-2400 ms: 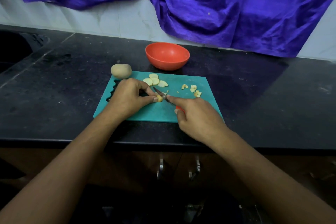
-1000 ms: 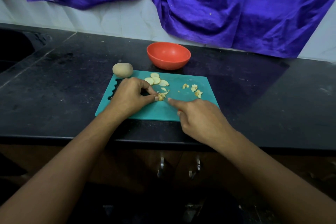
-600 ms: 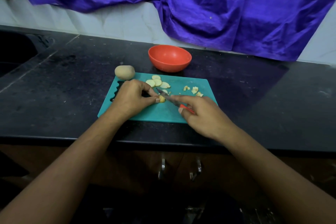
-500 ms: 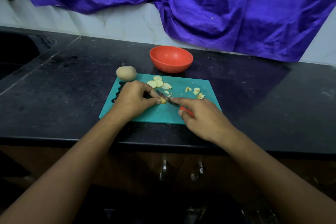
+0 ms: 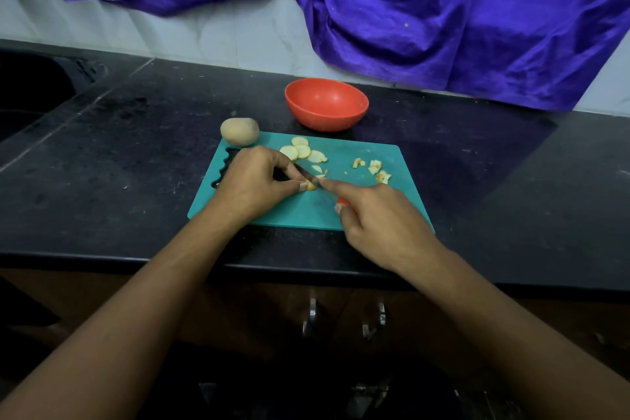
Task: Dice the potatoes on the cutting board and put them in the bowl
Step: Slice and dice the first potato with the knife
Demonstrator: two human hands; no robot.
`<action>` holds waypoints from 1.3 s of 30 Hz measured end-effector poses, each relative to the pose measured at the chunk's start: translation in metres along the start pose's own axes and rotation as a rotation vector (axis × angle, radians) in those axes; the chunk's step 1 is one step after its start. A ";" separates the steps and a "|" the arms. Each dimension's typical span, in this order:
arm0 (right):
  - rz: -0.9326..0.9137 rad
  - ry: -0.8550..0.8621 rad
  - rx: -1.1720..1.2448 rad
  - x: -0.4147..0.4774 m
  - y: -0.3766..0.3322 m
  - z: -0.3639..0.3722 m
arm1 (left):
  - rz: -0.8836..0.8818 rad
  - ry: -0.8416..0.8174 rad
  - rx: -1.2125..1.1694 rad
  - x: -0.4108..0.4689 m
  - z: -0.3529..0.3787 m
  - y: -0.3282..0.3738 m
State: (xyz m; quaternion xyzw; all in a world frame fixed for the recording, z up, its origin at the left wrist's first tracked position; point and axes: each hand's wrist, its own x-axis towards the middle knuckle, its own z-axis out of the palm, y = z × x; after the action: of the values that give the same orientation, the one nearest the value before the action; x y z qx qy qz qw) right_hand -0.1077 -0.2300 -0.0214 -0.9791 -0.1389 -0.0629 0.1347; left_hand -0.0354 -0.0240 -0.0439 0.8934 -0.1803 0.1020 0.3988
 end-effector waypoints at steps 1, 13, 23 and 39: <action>-0.003 0.001 -0.006 0.000 0.000 0.000 | 0.002 0.004 0.001 0.000 0.000 0.000; -0.070 -0.013 -0.146 0.012 -0.017 0.000 | 0.024 -0.003 0.027 -0.001 0.000 -0.001; -0.049 -0.117 -0.007 -0.005 0.023 -0.018 | -0.019 -0.007 0.022 0.001 0.002 -0.001; 0.249 0.072 1.147 0.009 0.047 -0.001 | -0.016 -0.420 0.144 0.044 -0.017 0.001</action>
State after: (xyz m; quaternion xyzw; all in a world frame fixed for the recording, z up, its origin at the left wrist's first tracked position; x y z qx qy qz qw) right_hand -0.0852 -0.2713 -0.0307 -0.7559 -0.0300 0.0052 0.6540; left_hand 0.0042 -0.0226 -0.0175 0.9225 -0.2446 -0.0766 0.2885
